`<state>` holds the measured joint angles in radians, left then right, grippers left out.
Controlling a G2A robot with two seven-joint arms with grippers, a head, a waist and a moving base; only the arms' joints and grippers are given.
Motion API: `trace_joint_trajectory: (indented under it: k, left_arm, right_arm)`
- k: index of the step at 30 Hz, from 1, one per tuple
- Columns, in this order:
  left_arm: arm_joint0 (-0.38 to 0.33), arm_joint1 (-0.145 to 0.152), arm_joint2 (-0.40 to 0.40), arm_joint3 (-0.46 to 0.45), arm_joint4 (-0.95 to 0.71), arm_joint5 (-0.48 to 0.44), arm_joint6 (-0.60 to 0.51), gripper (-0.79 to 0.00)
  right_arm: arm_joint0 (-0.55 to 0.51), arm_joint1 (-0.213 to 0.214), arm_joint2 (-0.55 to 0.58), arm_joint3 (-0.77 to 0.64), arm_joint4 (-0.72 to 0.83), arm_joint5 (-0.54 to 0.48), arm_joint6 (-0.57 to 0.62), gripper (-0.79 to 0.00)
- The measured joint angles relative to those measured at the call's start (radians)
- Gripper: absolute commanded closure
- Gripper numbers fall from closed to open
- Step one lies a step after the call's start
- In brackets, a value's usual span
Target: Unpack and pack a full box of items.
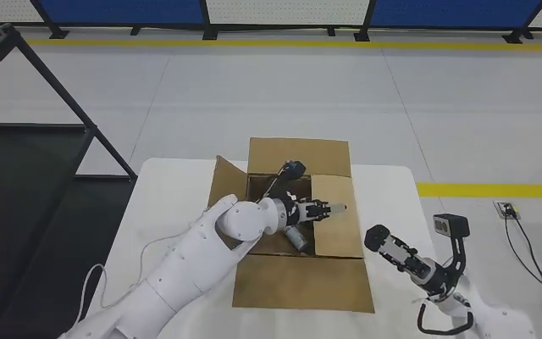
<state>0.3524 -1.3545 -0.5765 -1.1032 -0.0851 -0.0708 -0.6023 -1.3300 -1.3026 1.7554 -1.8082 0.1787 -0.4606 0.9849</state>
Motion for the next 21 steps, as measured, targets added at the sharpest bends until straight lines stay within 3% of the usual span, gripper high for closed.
trace_joint_trajectory:
  k: [13, 21]
  left_arm:
    - [0.052, 0.019, -0.104, -0.125, 0.032, -0.039, -0.035, -0.785]
    - [0.060, 0.007, -0.117, -0.210, 0.040, -0.039, -0.037, -0.785]
  right_arm:
    - [0.026, 0.022, -0.074, -0.037, -0.036, 0.010, 0.036, -0.785]
    - [-0.015, 0.036, -0.092, -0.092, -0.043, -0.009, 0.055, -0.785]
